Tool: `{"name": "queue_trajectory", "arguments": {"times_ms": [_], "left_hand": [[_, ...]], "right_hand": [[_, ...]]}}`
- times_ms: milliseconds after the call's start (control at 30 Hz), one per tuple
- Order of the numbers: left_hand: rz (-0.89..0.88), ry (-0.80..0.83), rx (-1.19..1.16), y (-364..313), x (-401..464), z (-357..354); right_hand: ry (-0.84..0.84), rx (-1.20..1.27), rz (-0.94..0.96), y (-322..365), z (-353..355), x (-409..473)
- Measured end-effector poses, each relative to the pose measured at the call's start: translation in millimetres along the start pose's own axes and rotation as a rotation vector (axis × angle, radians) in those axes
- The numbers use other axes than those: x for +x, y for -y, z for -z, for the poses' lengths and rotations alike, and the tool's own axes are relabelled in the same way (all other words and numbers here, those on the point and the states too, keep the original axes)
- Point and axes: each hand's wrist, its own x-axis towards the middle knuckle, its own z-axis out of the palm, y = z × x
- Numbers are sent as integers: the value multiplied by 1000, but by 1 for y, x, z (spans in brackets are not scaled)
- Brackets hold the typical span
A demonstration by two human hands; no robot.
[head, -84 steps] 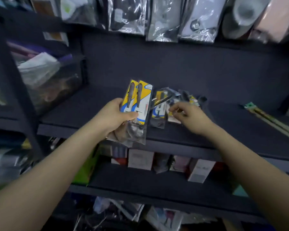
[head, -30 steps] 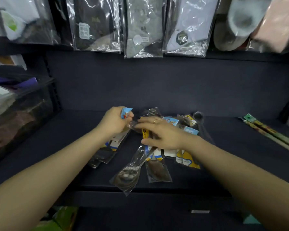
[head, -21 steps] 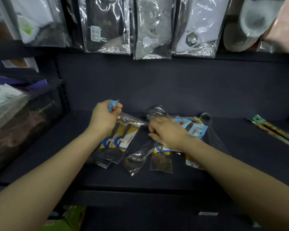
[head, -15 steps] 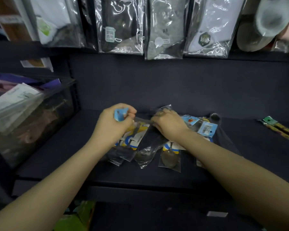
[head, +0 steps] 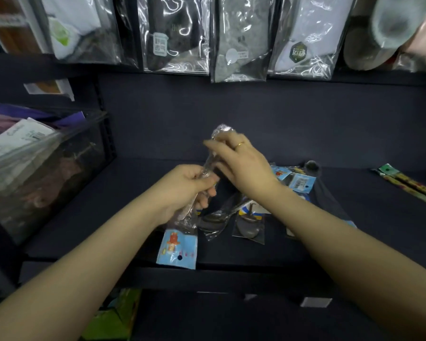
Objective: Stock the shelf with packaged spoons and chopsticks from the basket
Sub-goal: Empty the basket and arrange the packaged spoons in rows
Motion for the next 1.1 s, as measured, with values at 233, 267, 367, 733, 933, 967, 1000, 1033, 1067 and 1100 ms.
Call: {"name": "queue_trajectory", "arguments": {"times_ms": [233, 267, 367, 733, 933, 967, 1000, 1033, 1067, 1100], "left_hand": [[98, 60, -47, -4, 8, -26], [77, 40, 42, -4, 11, -32], [0, -57, 358, 0, 21, -43], [-36, -138, -130, -16, 10, -51], [-103, -172, -205, -19, 5, -63], [-116, -188, -219, -19, 5, -63], [-126, -206, -228, -19, 5, -63], [-127, -222, -228, -18, 6, -64], [-116, -234, -226, -18, 7, -66], [-96, -237, -232, -17, 10, -70]], "right_hand": [[553, 136, -785, -91, 18, -53], [584, 146, -758, -96, 21, -57], [546, 95, -411, -93, 25, -54], [594, -99, 221, -79, 18, -51], [591, -323, 147, -83, 28, -45], [539, -303, 28, -87, 35, -43], [471, -267, -90, -92, 39, -41], [414, -197, -197, -97, 43, -40], [398, -70, -308, -97, 48, -39], [394, 128, -421, -95, 51, -40]]}}
